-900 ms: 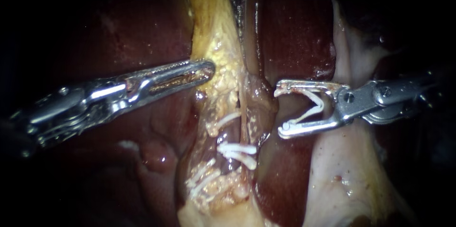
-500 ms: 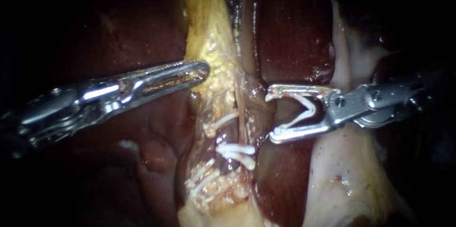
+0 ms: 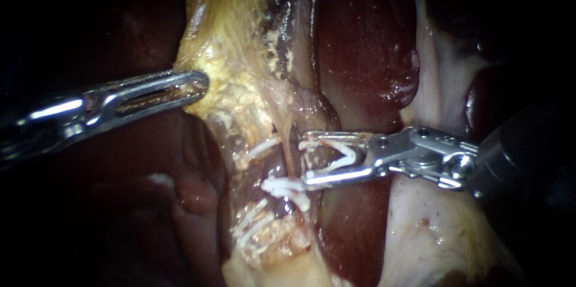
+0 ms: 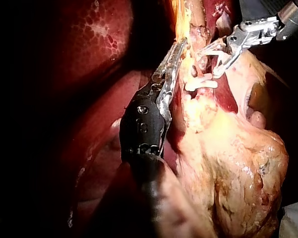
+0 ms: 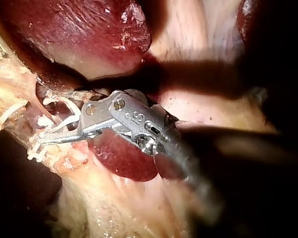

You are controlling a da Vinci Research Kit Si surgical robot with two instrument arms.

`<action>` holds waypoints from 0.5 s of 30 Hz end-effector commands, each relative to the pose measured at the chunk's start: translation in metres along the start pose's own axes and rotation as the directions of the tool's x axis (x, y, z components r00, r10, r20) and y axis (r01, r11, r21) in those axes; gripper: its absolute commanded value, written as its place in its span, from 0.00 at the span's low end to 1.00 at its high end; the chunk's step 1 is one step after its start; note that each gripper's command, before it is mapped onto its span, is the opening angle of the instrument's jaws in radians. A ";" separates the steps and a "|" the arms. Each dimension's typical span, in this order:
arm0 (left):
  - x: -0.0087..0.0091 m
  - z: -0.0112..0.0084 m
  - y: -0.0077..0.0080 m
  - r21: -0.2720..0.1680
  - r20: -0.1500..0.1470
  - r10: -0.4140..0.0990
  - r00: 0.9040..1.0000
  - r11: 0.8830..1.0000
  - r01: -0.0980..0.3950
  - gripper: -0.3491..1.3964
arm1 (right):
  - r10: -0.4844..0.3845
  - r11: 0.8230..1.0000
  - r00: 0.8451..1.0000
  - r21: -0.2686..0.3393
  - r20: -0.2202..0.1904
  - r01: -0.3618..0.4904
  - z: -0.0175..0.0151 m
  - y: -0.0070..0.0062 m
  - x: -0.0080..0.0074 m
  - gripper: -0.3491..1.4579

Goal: Clipping third clip right tube

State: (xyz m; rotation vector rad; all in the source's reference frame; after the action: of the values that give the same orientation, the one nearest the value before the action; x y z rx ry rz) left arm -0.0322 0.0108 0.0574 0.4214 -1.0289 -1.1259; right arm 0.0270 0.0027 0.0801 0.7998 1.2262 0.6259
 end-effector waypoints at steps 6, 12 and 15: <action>0.0000 -0.0002 0.0000 -0.002 0.000 0.003 1.000 1.000 -0.003 0.00 | 0.024 0.999 1.000 0.027 0.015 -0.024 0.0023 0.0003 -0.0004 0.51; 0.0000 -0.0002 0.0001 -0.002 0.000 0.003 1.000 1.000 -0.003 0.00 | 0.071 0.991 0.997 0.116 -0.020 -0.068 0.0025 -0.0004 0.0001 0.50; 0.0000 -0.0003 0.0002 -0.004 0.001 0.003 1.000 1.000 -0.003 0.00 | 0.104 0.981 0.994 0.170 -0.032 -0.097 0.0023 -0.0014 0.0007 0.49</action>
State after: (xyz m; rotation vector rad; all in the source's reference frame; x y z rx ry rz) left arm -0.0318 0.0109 0.0574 0.4162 -1.0274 -1.1247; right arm 0.0294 0.0020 0.0786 1.0162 1.3029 0.6307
